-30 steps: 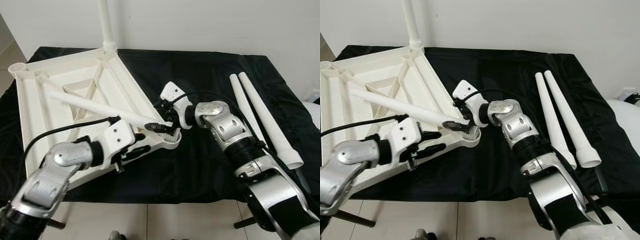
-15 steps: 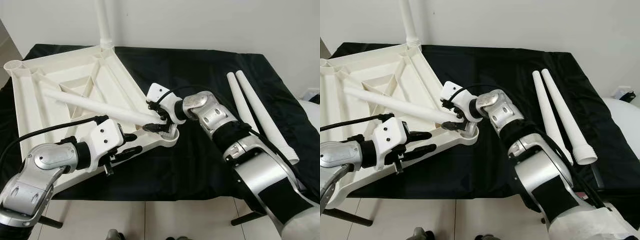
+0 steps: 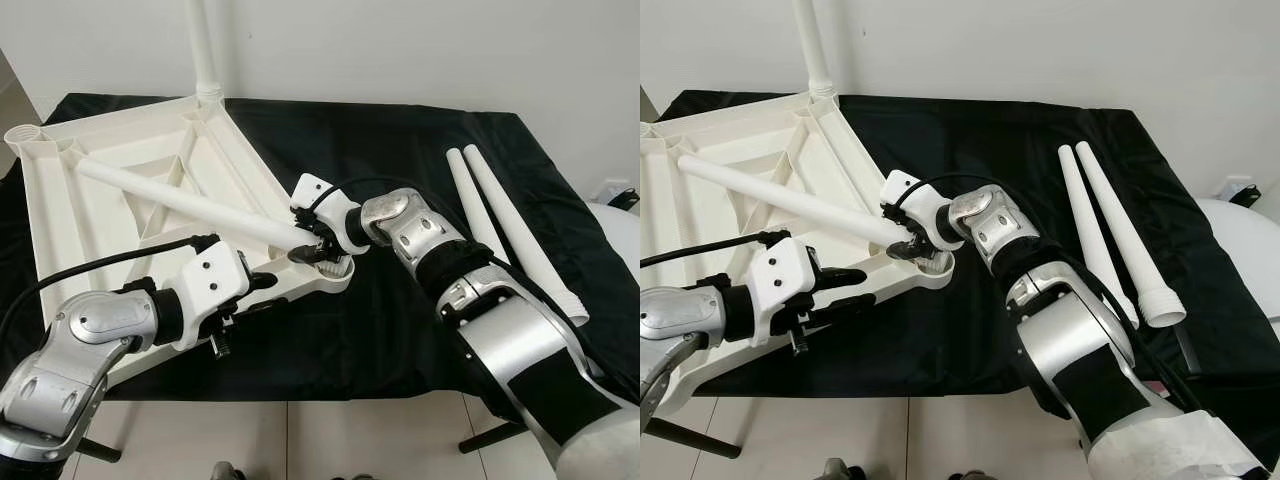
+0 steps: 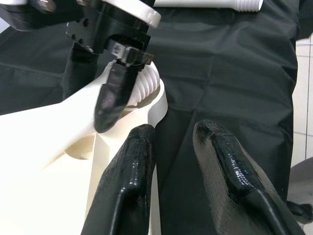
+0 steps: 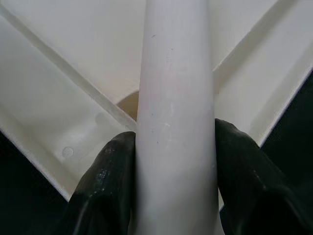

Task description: Building children table

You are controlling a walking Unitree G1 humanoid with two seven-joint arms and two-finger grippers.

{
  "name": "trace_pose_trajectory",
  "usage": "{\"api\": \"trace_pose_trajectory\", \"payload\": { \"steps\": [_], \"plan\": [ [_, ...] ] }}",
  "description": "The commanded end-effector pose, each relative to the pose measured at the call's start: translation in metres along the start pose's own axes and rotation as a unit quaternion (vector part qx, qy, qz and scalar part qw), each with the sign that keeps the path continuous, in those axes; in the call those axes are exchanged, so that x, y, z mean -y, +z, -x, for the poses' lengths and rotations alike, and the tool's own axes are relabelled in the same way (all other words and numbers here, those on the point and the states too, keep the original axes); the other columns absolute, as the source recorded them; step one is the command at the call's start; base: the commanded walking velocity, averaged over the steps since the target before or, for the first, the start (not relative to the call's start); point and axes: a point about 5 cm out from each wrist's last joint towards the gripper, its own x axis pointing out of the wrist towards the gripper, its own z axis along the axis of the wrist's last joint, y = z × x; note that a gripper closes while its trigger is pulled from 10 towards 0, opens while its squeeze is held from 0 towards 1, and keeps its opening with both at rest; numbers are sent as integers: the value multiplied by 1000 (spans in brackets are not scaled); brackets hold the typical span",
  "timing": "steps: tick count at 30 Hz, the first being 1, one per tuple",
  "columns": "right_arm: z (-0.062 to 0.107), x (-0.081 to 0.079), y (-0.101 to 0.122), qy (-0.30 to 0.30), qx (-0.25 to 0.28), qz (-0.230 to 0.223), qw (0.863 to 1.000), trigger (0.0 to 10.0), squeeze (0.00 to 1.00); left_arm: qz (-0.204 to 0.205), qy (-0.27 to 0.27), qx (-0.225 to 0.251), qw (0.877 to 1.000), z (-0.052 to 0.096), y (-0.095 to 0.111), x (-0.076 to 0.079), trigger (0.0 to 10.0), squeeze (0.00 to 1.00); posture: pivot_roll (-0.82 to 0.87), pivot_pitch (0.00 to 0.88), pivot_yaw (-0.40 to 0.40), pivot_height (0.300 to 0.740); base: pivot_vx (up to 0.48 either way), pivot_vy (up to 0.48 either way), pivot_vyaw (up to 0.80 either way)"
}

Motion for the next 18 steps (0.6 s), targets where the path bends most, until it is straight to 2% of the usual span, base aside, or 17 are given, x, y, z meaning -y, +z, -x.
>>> {"api": "trace_pose_trajectory", "payload": {
  "steps": [1, 2, 3, 4, 5, 7, 8, 9, 10, 11, 13, 14, 15, 16, 17, 18],
  "plan": [
    [-5, -4, -12, -7, -9, -29, 1000, 0, 0, -5, 23, 1, 1000, -1, 3, -1, 10000, 0, 82, 164, -68, 740, 0, 0, 0],
    [-2, 1, -2, -25, 26, -46, 998, 0, 0, -1, 46, 4, 999, -2, 3, -7, 10000, 0, 85, 164, -70, 740, 0, 0, 0],
    [5, 9, 15, -47, 88, -64, 993, 0, 0, 10, 92, 16, 996, -3, 6, -18, 10000, 0, 86, 166, -71, 740, 0, 0, 0],
    [8, 11, 19, -50, 105, -68, 991, 0, 0, 15, 104, 20, 994, -3, 6, -20, 10000, 0, 86, 166, -71, 740, 0, 0, 0],
    [10, 13, 23, -53, 122, -73, 988, 10000, 0, 23, 114, 28, 993, -3, 8, -23, 10000, 0, 86, 168, -74, 740, 0, 0, 0],
    [13, 15, 27, -58, 142, -81, 985, 10000, 0, 31, 128, 38, 990, -3, 10, -26, 10000, 0, 85, 169, -74, 740, 0, 0, 0],
    [19, 18, 33, -73, 171, -94, 978, 10000, 0, 43, 147, 50, 987, -3, 13, -30, 10000, 0, 83, 169, -70, 740, 0, 0, 0],
    [19, 18, 33, -73, 171, -94, 978, 10000, 0, 43, 147, 50, 987, -3, 13, -30, 10000, 0, 83, 169, -70, 740, 0, 0, 0],
    [30, 22, 39, -105, 220, -110, 964, 10000, 0, 58, 168, 72, 981, -4, 18, -35, 10000, 0, 80, 169, -67, 740, 0, 0, 0],
    [35, 22, 39, -126, 237, -114, 956, 10000, 0, 65, 175, 81, 979, -5, 20, -38, 10000, 0, 74, 169, -63, 740, 0, 0, 0],
    [37, 23, 39, -139, 246, -116, 952, 10000, 0, 68, 178, 87, 978, -5, 21, -39, 10000, 0, 74, 169, -63, 740, 0, 0, 0],
    [40, 21, 38, -153, 261, -119, 946, 10000, 0, 77, 185, 98, 975, -6, 23, -42, 10000, 663, 70, 166, -59, 740, 0, 0, 0],
    [40, 21, 38, -153, 261, -119, 946, 10000, 0, 77, 185, 98, 975, -6, 23, -42, 10000, 663, 70, 166, -59, 740, 0, 0, 0],
    [42, 15, 35, -165, 280, -120, 938, 10000, 0, 90, 192, 113, 971, -8, 26, -46, 10000, 1000, 71, 165, -57, 740, 0, 0, 0],
    [45, 6, 31, -182, 302, -114, 929, 10000, 0, 100, 206, 129, 965, -9, 30, -52, 10000, 1000, 71, 163, -54, 740, 0, 0, 0],
    [45, 6, 31, -182, 302, -114, 929, 10000, 0, 100, 206, 129, 965, -9, 30, -52, 10000, 1000, 71, 163, -54, 740, 0, 0, 0]
  ]
}}
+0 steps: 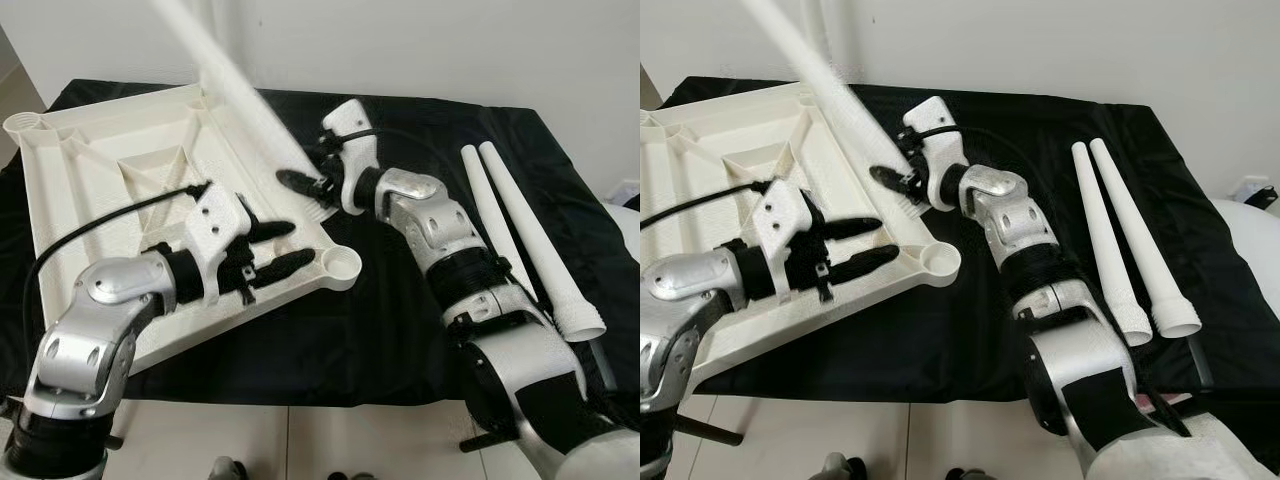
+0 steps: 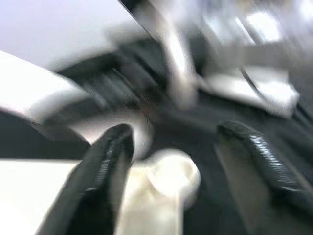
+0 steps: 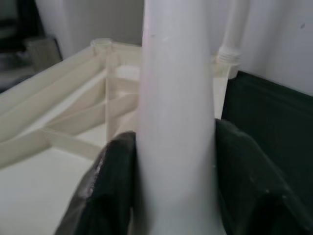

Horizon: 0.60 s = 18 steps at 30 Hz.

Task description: Building children table

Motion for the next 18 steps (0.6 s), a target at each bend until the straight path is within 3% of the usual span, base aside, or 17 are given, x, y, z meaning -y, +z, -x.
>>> {"api": "trace_pose_trajectory", "payload": {
  "steps": [1, 4, 5, 6, 7, 8, 10, 11, 12, 13, 17, 18],
  "plan": [
    [7, -7, 3, -10, 37, 6, 999, 10000, 0, 18, 159, 11, 987, 0, 2, -20, 10000, 1000, 73, 162, -53, 740, 0, 0, 0],
    [14, -12, 0, -21, 50, 4, 999, 10000, 0, 29, 174, 21, 984, -2, 4, -25, 10000, 1000, 74, 159, -48, 740, 0, 0, 0],
    [22, -17, -4, -33, 62, -1, 998, 10000, 0, 42, 179, 34, 982, -4, 7, -29, 10000, 643, 76, 155, -45, 740, 0, 0, 0],
    [22, -17, -4, -33, 62, -1, 998, 10000, 0, 42, 179, 34, 982, -4, 7, -29, 10000, 643, 76, 155, -45, 740, 0, 0, 0],
    [31, -22, -7, -42, 75, 1, 996, 10000, 0, 62, 174, 52, 981, -5, 10, -31, 10000, 0, 77, 151, -40, 740, 0, 0, 0],
    [31, -22, -7, -42, 75, 1, 996, 10000, 0, 62, 174, 52, 981, -5, 10, -31, 10000, 0, 77, 151, -40, 740, 0, 0, 0],
    [46, -33, -7, -60, 102, 4, 993, 10000, 0, 109, 186, 83, 973, -10, 15, -39, 10000, 0, 77, 141, -28, 740, 0, 0, 0],
    [52, -37, -6, -70, 113, 3, 991, 10000, 0, 137, 193, 96, 967, -12, 14, -43, 10000, 831, 74, 135, -25, 740, 0, 0, 0],
    [52, -37, -6, -70, 113, 3, 991, 10000, 0, 137, 193, 96, 967, -12, 14, -43, 10000, 831, 74, 135, -25, 740, 0, 0, 0],
    [56, -40, -4, -78, 122, 3, 989, 10000, 0, 154, 195, 107, 963, -13, 15, -45, 10000, 1000, 73, 130, -22, 740, 0, 0, 0],
    [62, -43, -3, -98, 133, 11, 986, 10000, 0, 170, 205, 110, 957, -13, 14, -48, 10000, 1000, 71, 121, -14, 740, 0, 0, 0],
    [66, -44, -2, -107, 137, 14, 985, 10000, 0, 179, 209, 111, 955, -13, 13, -50, 10000, 627, 70, 117, -12, 740, 0, 0, 0]
  ]
}}
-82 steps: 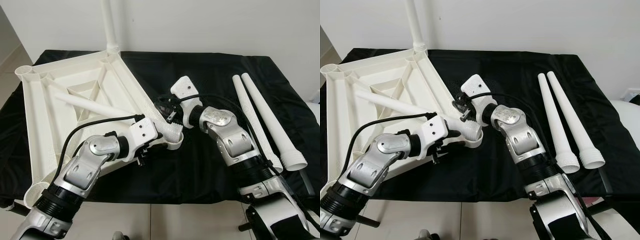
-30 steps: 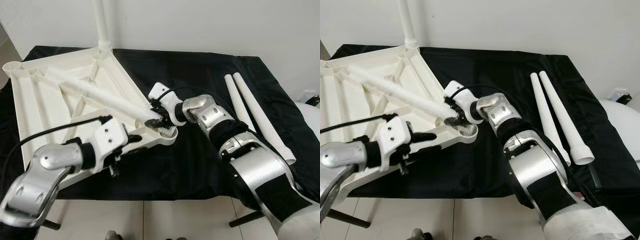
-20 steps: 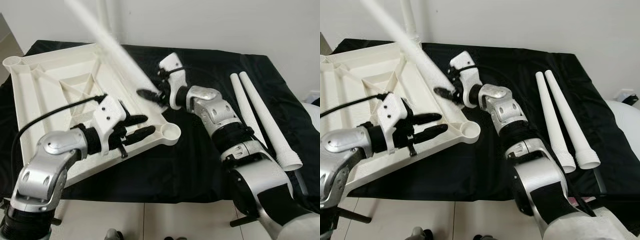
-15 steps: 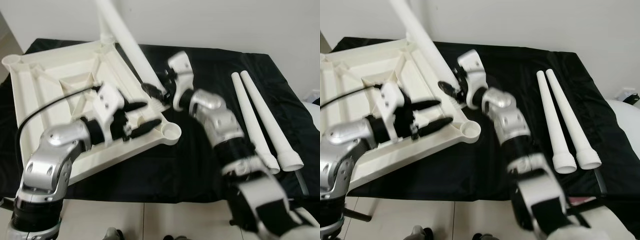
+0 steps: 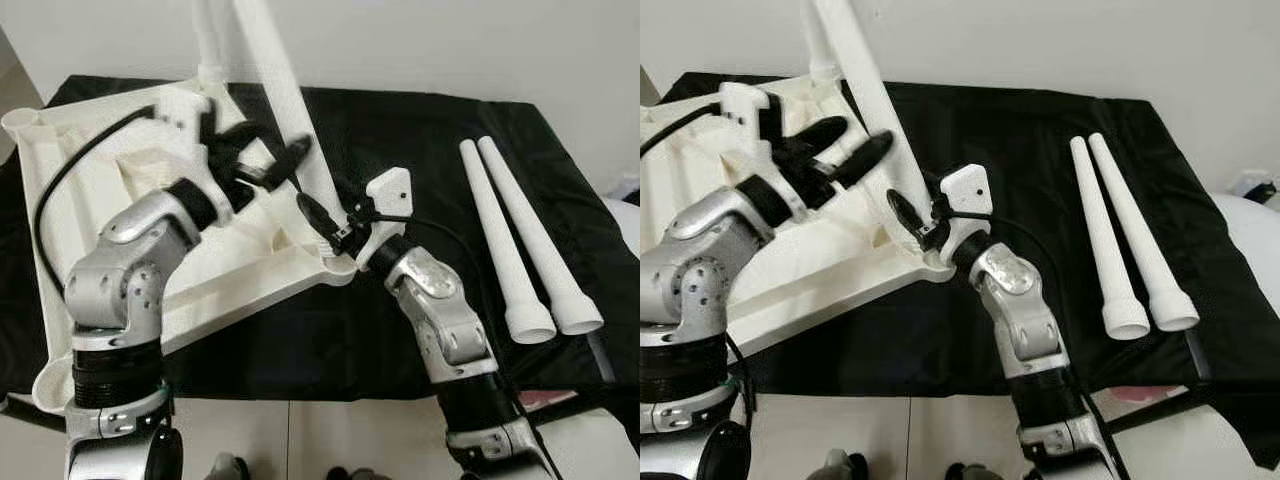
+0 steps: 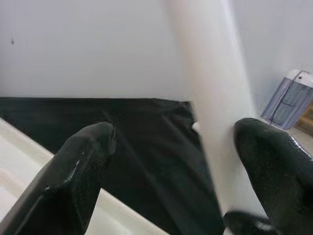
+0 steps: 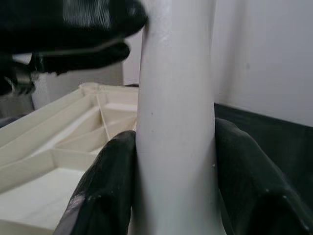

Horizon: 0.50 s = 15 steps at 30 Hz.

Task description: Building children table

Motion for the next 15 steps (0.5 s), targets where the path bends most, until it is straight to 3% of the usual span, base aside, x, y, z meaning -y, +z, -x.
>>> {"api": "trace_pose_trajectory", "payload": {
  "steps": [1, 2, 9, 11, 13, 15],
  "plan": [
    [3, -3, 8, -6, 25, 8, 1000, 10000, 0, 11, 10, -2, 1000, 0, -1, -2, 10000, 627, 70, 117, -12, 740, 0, 0, 0],
    [7, -4, 10, -12, 28, 15, 999, 10000, 0, 26, 10, -1, 1000, -1, 0, -3, 10000, 0, 68, 115, -11, 740, 0, 0, 0],
    [16, -3, 13, -39, 26, 40, 998, 10000, 0, 61, -2, 21, 998, 1, 6, -3, 10000, 0, 65, 105, -3, 740, 0, 0, 0],
    [18, -2, 11, -44, 23, 43, 998, 10000, 0, 77, -23, 35, 996, 3, 11, -1, 10000, 0, 66, 100, -1, 740, 0, 0, 0],
    [19, -5, 8, -37, 15, 42, 998, 10000, 0, 109, -109, 68, 986, 8, 21, 14, 10000, 0, 69, 96, -2, 740, 0, 0, 0],
    [19, -5, 8, -37, 15, 42, 998, 10000, 0, 109, -109, 68, 986, 8, 21, 14, 10000, 0, 69, 96, -2, 740, 0, 0, 0]
  ]
}}
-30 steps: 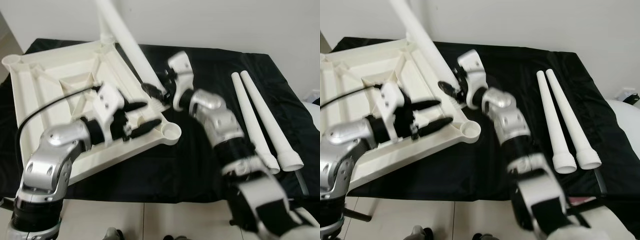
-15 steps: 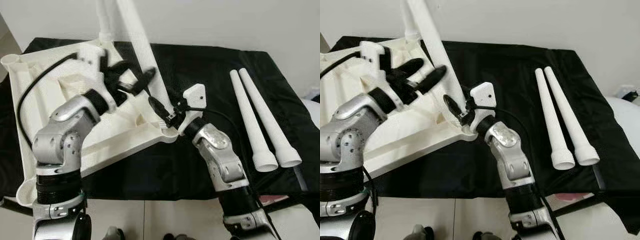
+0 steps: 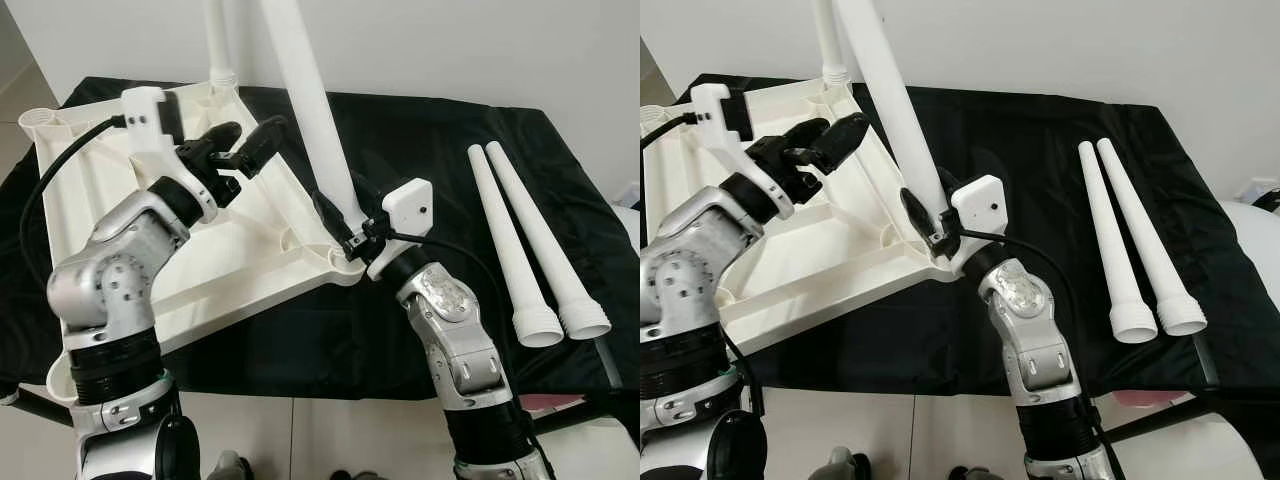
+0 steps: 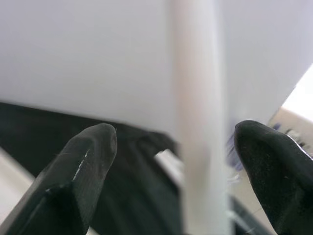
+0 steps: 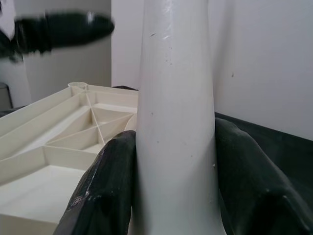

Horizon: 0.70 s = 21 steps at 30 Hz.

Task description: Building children table

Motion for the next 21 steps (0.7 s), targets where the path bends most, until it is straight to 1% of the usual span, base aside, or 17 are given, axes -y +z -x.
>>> {"api": "trace_pose_trajectory", "payload": {
  "steps": [1, 2, 3, 5, 6, 7, 8, 10, 13, 16, 20, 21],
  "plan": [
    [0, -2, 5, 2, 13, 1, 1000, 10000, 0, 13, -104, 13, 994, 2, 5, 20, 10000, 0, 69, 95, -3, 740, 0, 0, 0],
    [-1, -3, 5, 2, 13, -2, 1000, 10000, 0, 23, -131, 18, 991, 3, 6, 27, 10000, 0, 70, 93, -7, 740, 0, 0, 0],
    [-2, -4, 5, 2, 14, -3, 1000, 10000, 0, 24, -139, 17, 990, 4, 6, 30, 10000, 0, 70, 93, -7, 740, 0, 0, 0],
    [-3, -5, 6, 3, 16, -5, 1000, 10000, 0, 25, -140, 15, 990, 3, 4, 31, 10000, 0, 71, 91, -10, 740, 0, 0, 0],
    [-4, -7, 8, 8, 18, -7, 1000, 10000, 0, 24, -132, 8, 991, -1, 1, 31, 10000, 0, 72, 92, -11, 740, 0, 0, 0],
    [-4, -7, 8, 8, 18, -7, 1000, 10000, 0, 24, -132, 8, 991, -1, 1, 31, 10000, 0, 72, 92, -11, 740, 0, 0, 0],
    [-5, -13, 10, 21, 22, -12, 999, 10000, 0, 23, -124, 1, 992, -7, -4, 31, 10000, 0, 71, 91, -14, 740, 0, 0, 0],
    [-5, -13, 10, 21, 22, -12, 999, 10000, 0, 23, -124, 1, 992, -7, -4, 31, 10000, 0, 71, 91, -14, 740, 0, 0, 0],
    [-6, -18, 13, 21, 28, -12, 999, 10000, 0, 18, -89, -15, 996, -15, -10, 26, 10000, 0, 67, 92, -12, 740, 0, 0, 0],
    [-6, -19, 16, 16, 33, -8, 999, 10000, 0, 26, -76, -17, 997, -16, -10, 23, 10000, 0, 62, 89, -12, 740, 0, 0, 0],
    [-5, -19, 17, 15, 34, -6, 999, 10000, 0, 32, -75, -17, 997, -15, -9, 23, 10000, 0, 62, 87, -13, 740, 0, 0, 0],
    [-5, -21, 17, 20, 35, -5, 999, 10000, 0, 33, -74, -18, 997, -15, -10, 23, 10000, 0, 61, 84, -12, 740, 0, 0, 0]
  ]
}}
